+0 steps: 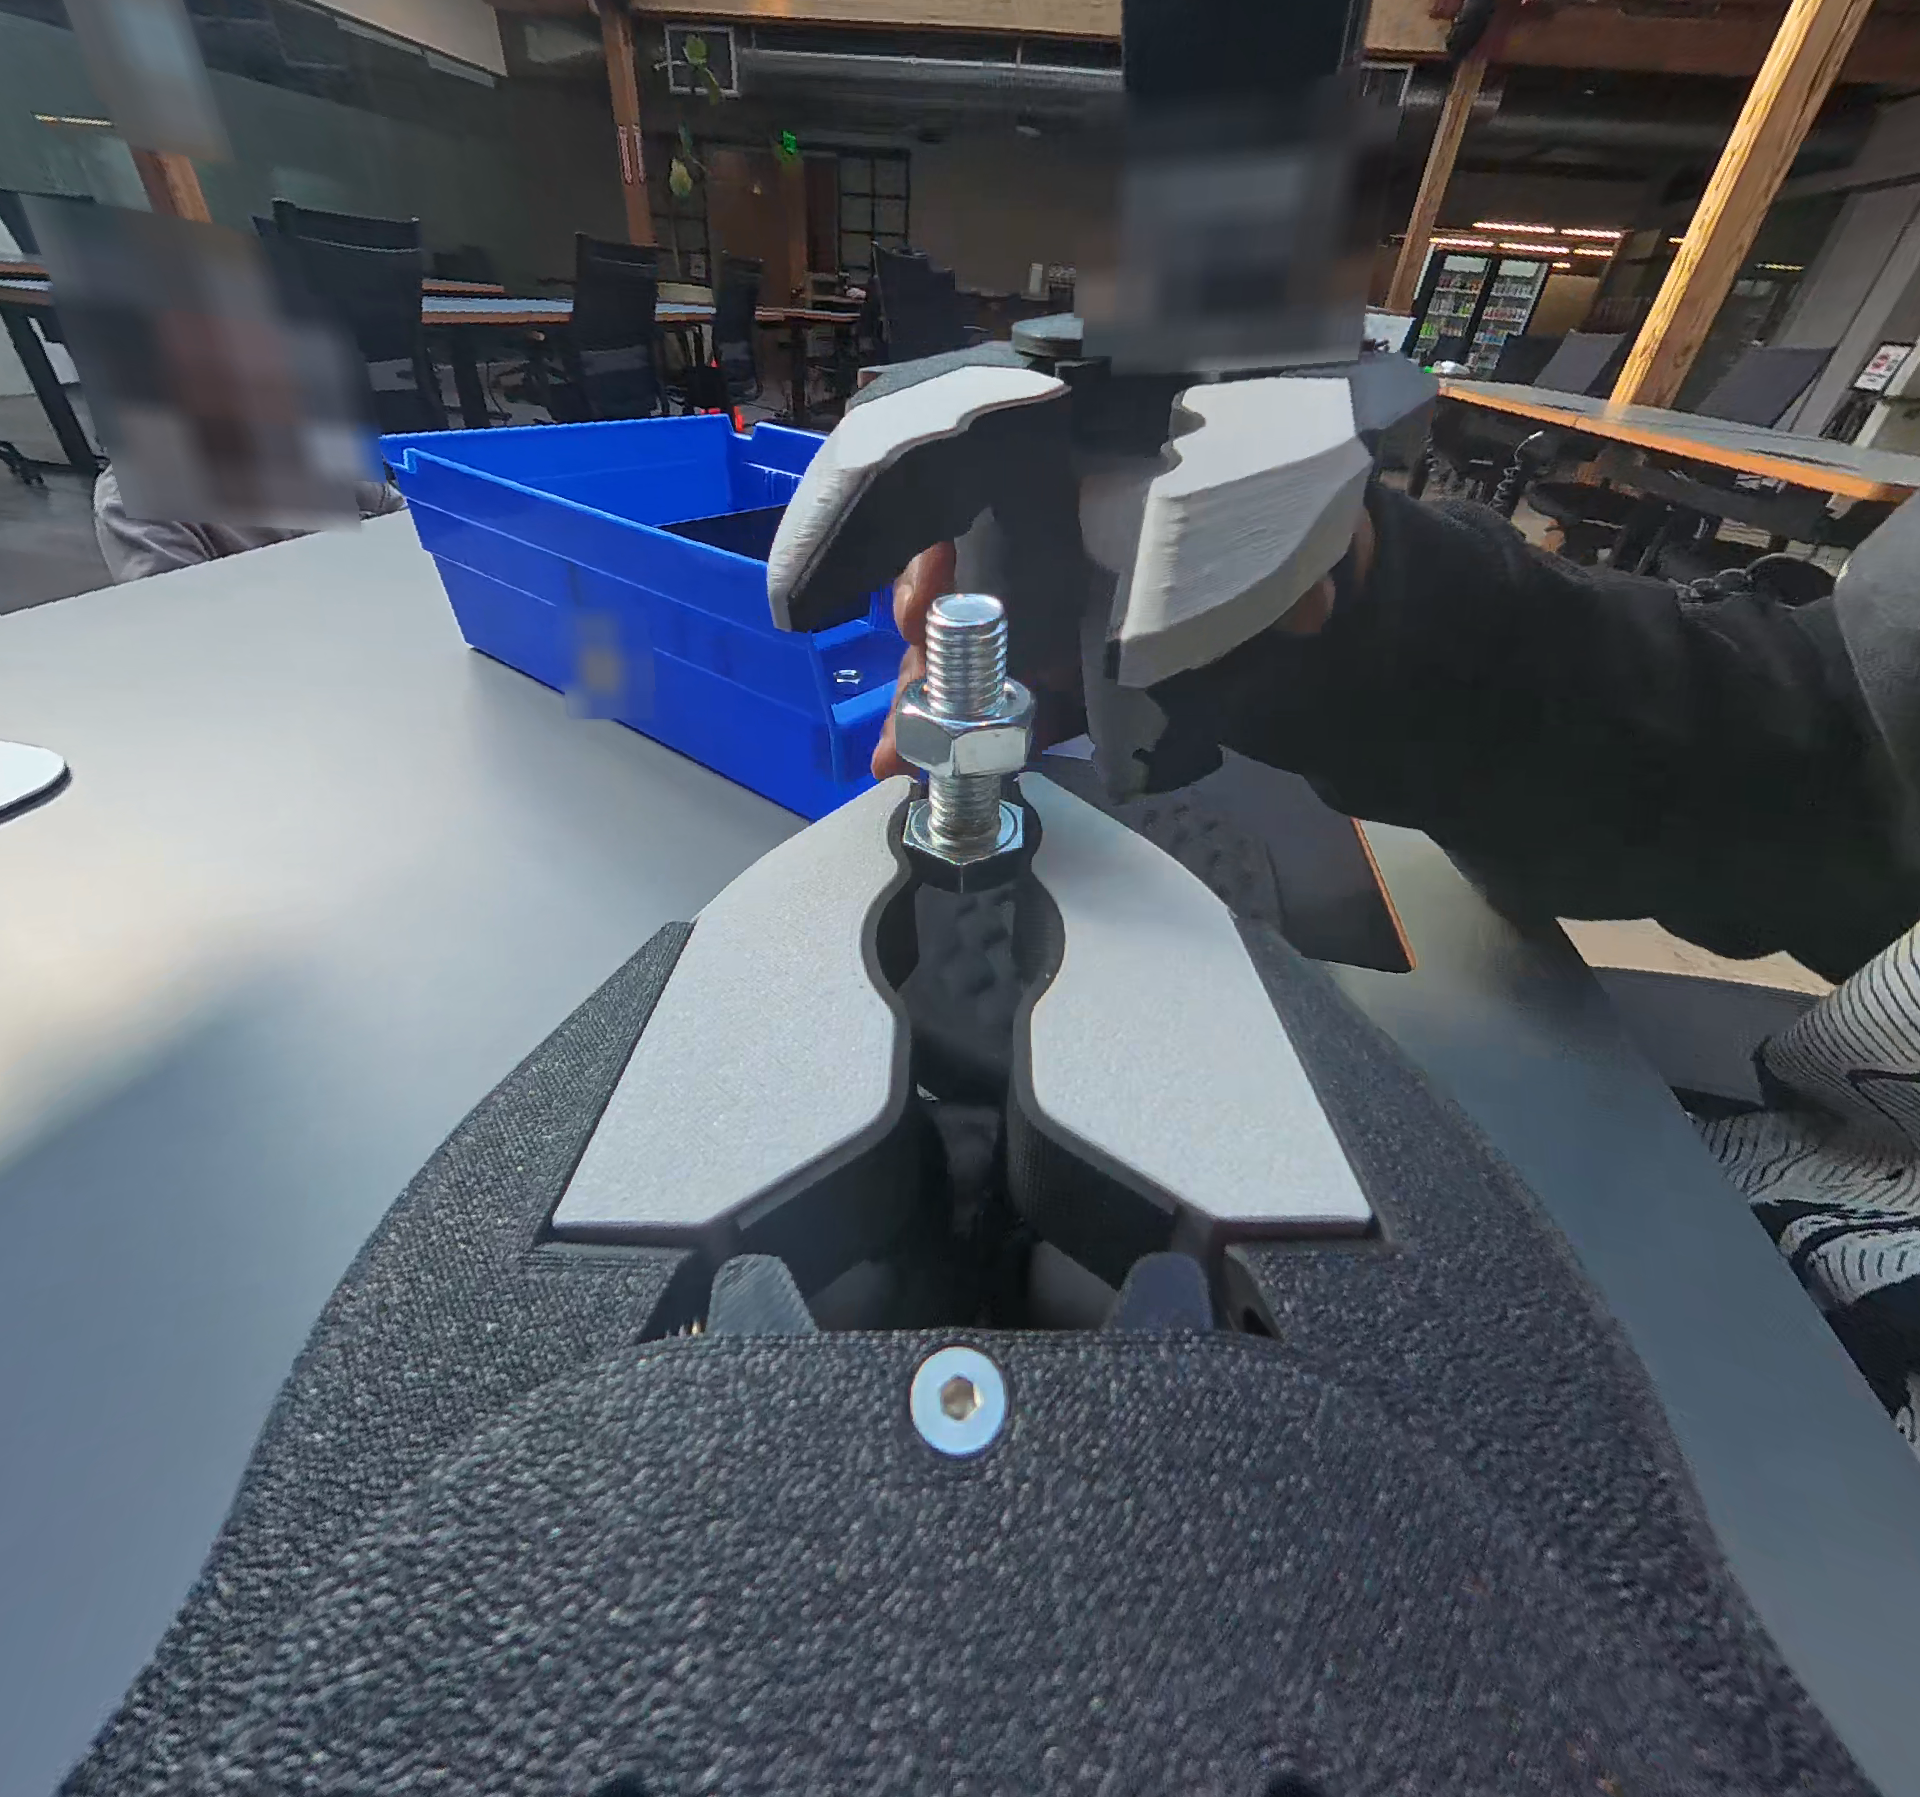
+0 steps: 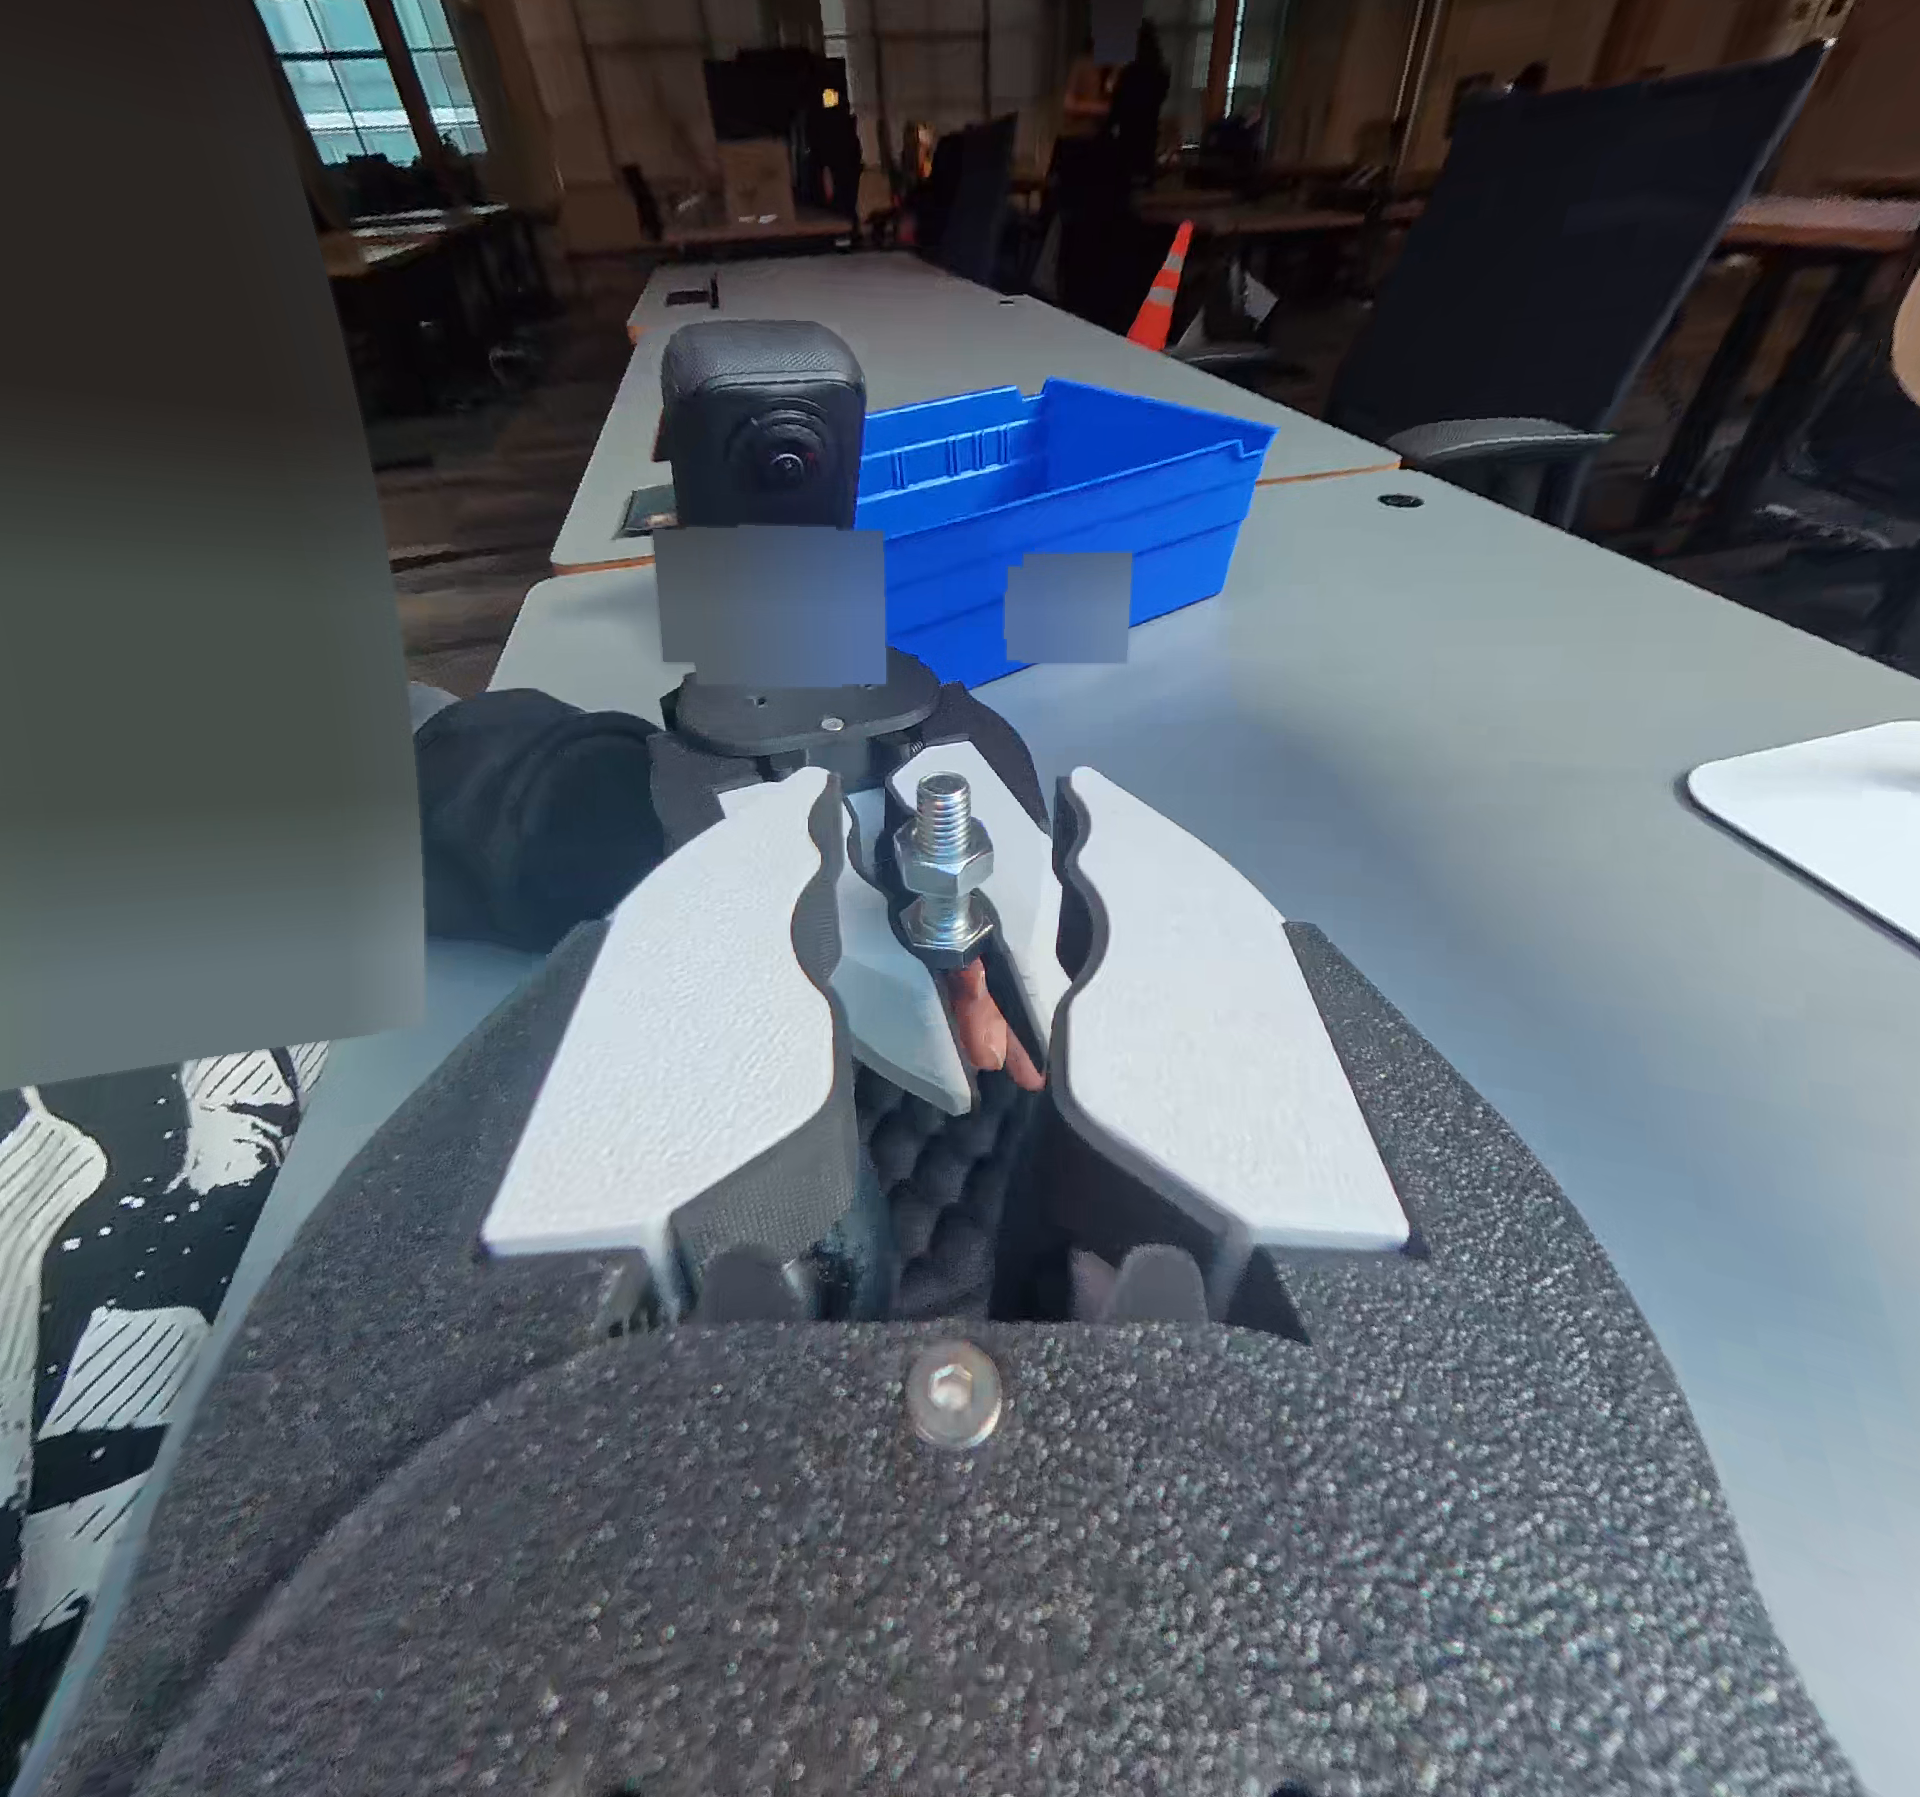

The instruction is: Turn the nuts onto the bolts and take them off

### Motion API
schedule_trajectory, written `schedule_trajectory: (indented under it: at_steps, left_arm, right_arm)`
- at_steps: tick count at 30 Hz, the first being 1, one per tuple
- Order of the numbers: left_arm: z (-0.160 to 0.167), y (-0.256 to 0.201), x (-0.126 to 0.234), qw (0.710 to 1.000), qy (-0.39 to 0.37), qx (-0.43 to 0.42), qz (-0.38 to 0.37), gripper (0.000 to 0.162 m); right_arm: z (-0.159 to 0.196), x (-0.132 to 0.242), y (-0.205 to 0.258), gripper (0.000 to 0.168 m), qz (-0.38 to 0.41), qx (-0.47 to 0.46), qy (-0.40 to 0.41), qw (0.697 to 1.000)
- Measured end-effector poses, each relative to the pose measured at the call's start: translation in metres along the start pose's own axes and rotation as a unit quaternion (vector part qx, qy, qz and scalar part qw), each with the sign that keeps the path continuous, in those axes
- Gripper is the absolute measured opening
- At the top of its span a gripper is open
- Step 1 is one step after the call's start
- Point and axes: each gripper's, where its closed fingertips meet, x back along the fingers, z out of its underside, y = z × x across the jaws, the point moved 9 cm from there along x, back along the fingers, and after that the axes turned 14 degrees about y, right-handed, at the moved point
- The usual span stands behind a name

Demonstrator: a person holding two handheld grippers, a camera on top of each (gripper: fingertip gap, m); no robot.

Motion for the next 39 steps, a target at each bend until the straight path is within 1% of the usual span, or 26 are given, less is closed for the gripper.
schedule_trajectory:
  at_steps: [3,6,7,11,13,16,19,21,23,27,29,34,36,39]
  left_arm:
    - [0.0,0.0,0.0,1.0,0.0,0.002,0.0,0.014]
    - [0.0,0.0,0.0,1.0,0.002,0.003,0.003,0.013]
    - [0.001,0.0,-0.001,1.0,0.004,0.003,0.004,0.013]
    - [0.001,0.001,-0.001,1.0,0.006,0.005,0.002,0.013]
    - [0.001,0.002,-0.001,1.0,0.004,0.01,0.004,0.013]
    - [0.001,0.002,0.0,1.0,0.002,0.012,0.004,0.013]
    - [0.001,0.002,-0.001,1.0,0.005,0.01,0.003,0.013]
    - [0.001,0.001,-0.001,1.0,0.006,0.009,0.002,0.013]
    - [0.001,0.001,-0.001,1.0,0.006,0.009,0.003,0.013]
    - [0.001,0.001,-0.001,1.0,0.006,0.011,0.001,0.013]
    - [0.001,0.001,-0.001,1.0,0.008,0.008,0.001,0.013]
    - [0.001,0.001,-0.002,1.0,0.01,0.008,0.0,0.013]
    - [0.001,0.001,-0.002,1.0,0.01,0.008,0.0,0.013]
    - [0.001,0.001,-0.002,1.0,0.011,0.008,0.001,0.013]
  right_arm:
    - [0.005,-0.007,0.005,0.037,0.041,0.024,-0.001,0.999]
    - [0.012,-0.015,0.005,0.034,0.049,0.024,0.012,0.998]
    - [0.014,-0.015,0.005,0.03,0.051,0.022,0.011,0.998]
    - [0.017,-0.006,0.005,0.018,0.045,0.016,0.001,0.999]
    - [0.019,0.0,0.005,0.016,0.047,0.016,-0.004,0.999]
    - [0.023,0.013,0.002,0.005,0.078,0.008,-0.015,0.997]
    - [0.026,0.023,-0.001,0.004,0.091,-0.006,-0.027,0.995]
    - [0.027,0.022,0.002,0.004,0.085,-0.008,-0.029,0.996]
    - [0.027,0.019,0.005,0.009,0.076,-0.009,-0.031,0.997]
    - [0.025,0.004,0.008,0.046,0.052,-0.025,-0.045,0.997]
    - [0.023,-0.006,0.007,0.057,0.053,-0.035,-0.047,0.997]
    - [0.02,-0.021,0.003,0.055,0.075,-0.031,-0.046,0.996]
    - [0.02,-0.021,0.002,0.051,0.086,-0.029,-0.038,0.995]
    - [0.02,-0.014,0.002,0.044,0.097,-0.026,-0.048,0.994]
